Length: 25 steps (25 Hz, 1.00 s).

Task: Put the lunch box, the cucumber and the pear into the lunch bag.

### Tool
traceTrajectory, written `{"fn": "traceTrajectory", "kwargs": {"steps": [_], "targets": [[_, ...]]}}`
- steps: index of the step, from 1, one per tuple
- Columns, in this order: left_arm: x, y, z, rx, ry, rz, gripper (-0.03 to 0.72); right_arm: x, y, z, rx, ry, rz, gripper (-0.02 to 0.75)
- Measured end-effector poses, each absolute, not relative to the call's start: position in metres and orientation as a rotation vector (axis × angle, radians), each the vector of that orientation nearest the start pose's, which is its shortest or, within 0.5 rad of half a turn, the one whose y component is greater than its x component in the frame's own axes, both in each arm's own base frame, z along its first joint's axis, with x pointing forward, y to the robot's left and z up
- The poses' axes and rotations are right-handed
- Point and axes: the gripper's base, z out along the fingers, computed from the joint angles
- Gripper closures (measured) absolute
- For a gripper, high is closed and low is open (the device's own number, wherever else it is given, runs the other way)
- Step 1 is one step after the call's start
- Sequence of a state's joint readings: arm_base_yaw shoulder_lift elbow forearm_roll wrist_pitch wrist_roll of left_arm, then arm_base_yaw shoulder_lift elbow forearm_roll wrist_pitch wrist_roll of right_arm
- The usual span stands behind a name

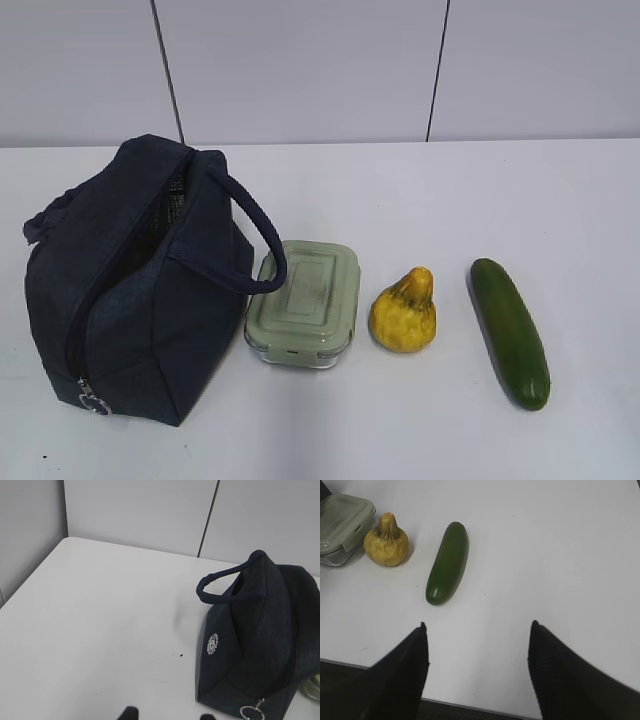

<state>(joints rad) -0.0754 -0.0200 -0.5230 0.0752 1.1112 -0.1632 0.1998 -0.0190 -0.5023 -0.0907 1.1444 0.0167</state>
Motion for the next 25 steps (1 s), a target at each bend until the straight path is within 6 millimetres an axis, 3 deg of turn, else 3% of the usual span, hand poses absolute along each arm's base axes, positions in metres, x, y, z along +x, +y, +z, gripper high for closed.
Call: {"fn": "traceTrajectory", "kwargs": {"steps": [25], "targets": [[-0.0125,0.0053,0.2795,-0.092,2.048,-0.088,0.450,-0.0101,-0.0096,0.2715,-0.183,2.093,0.023,0.248]]}}
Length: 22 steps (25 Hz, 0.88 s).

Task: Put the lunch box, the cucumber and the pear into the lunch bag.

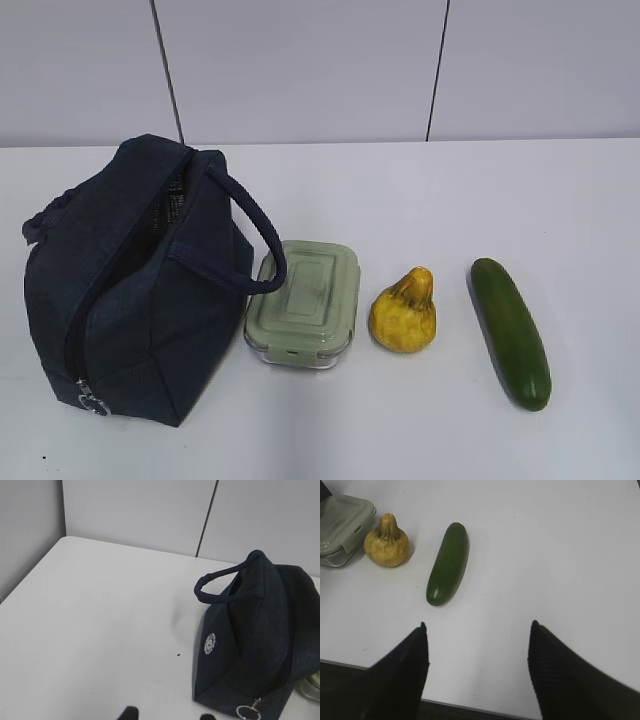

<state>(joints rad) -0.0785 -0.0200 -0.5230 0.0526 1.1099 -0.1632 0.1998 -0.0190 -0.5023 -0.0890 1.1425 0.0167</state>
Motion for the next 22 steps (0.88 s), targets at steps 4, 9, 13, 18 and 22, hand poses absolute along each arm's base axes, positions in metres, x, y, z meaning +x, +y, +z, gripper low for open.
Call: {"fn": "traceTrajectory", "kwargs": {"steps": [4,9,13,18,22], "targets": [[-0.001,-0.002,0.289,-0.022,2.061,-0.161,0.449,-0.010,-0.009,0.274,-0.183,2.087,0.031,0.248],[0.042,-0.018,0.306,0.069,2.146,-0.286,0.446,0.011,-0.005,0.284,-0.197,2.145,0.024,0.248],[0.079,-0.027,0.308,0.125,2.225,-0.336,0.442,0.041,0.003,0.285,-0.215,2.246,0.040,0.248],[0.122,-0.033,0.303,0.200,2.335,-0.309,0.442,0.074,0.014,0.281,-0.220,2.340,0.084,0.248],[0.153,-0.040,0.298,0.269,2.401,-0.332,0.442,0.098,0.019,0.281,-0.225,2.381,0.083,0.248]]}}
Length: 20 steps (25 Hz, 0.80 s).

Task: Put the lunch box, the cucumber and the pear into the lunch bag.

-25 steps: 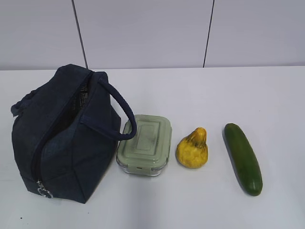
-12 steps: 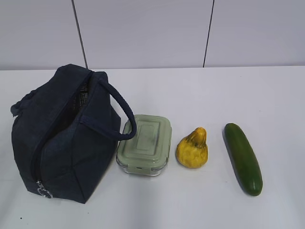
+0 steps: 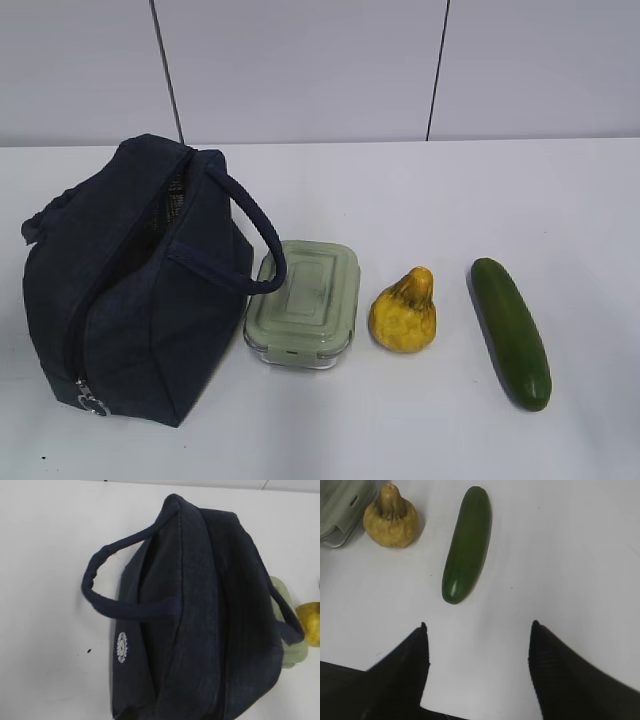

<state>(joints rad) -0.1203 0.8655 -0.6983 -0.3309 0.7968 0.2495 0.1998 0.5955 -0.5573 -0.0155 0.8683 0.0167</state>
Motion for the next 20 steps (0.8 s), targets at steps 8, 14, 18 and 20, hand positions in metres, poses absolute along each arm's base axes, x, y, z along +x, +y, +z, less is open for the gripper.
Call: {"fn": "traceTrajectory", "kwargs": {"steps": [8,14,18,20], "targets": [[0.195,-0.052,0.284,0.397,2.482,-0.411,0.441,0.145,0.029,0.283,-0.238,2.485,0.079,0.248],[0.215,-0.054,0.266,0.399,2.528,-0.402,0.441,0.176,0.036,0.279,-0.254,2.532,0.078,0.248],[0.227,-0.055,0.254,0.382,2.560,-0.403,0.468,0.193,0.040,0.273,-0.252,2.561,0.084,0.248],[0.231,-0.056,0.249,0.384,2.567,-0.420,0.540,0.204,0.042,0.269,-0.258,2.585,0.084,0.248]]}}
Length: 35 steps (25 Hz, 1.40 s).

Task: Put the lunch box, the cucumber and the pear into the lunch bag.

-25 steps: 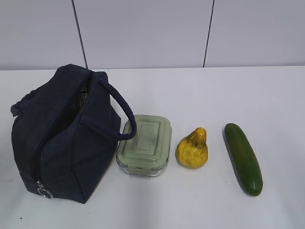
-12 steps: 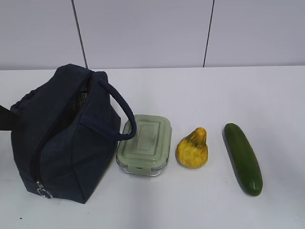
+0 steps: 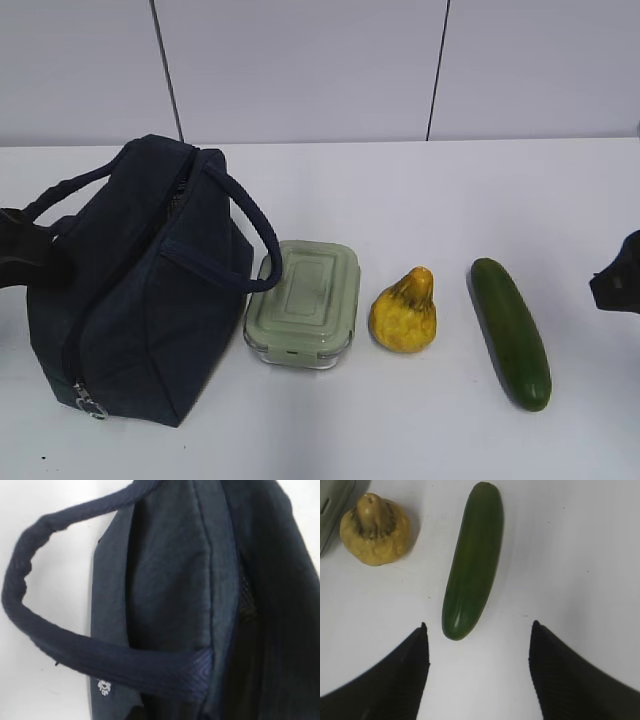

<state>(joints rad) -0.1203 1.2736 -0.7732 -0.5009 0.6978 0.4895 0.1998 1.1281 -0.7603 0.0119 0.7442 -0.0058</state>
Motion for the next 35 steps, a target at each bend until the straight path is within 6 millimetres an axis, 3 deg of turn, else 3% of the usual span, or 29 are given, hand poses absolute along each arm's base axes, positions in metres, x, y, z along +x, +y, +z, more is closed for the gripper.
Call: {"fn": "traceTrajectory", "kwargs": {"steps": [2,4,12,19,30,35], "targets": [[0.233,-0.058,0.247,0.398,2.556,-0.437,0.650,0.214,0.044,0.263,-0.259,2.612,0.086,0.248],[0.234,-0.059,0.248,0.397,2.544,-0.448,0.690,0.225,0.047,0.257,-0.260,2.640,0.090,0.248],[0.236,-0.059,0.247,0.400,2.533,-0.444,0.704,0.281,0.059,0.230,-0.265,2.752,0.085,0.245],[0.236,-0.059,0.247,0.400,2.533,-0.445,0.704,0.324,0.069,0.188,-0.250,2.904,0.083,0.174],[0.236,-0.059,0.248,0.394,2.533,-0.453,0.704,0.346,0.073,0.144,-0.244,3.019,0.065,0.173],[0.235,-0.060,0.248,0.386,2.538,-0.473,0.704,0.346,0.072,0.140,-0.258,3.036,0.048,0.329]]}}
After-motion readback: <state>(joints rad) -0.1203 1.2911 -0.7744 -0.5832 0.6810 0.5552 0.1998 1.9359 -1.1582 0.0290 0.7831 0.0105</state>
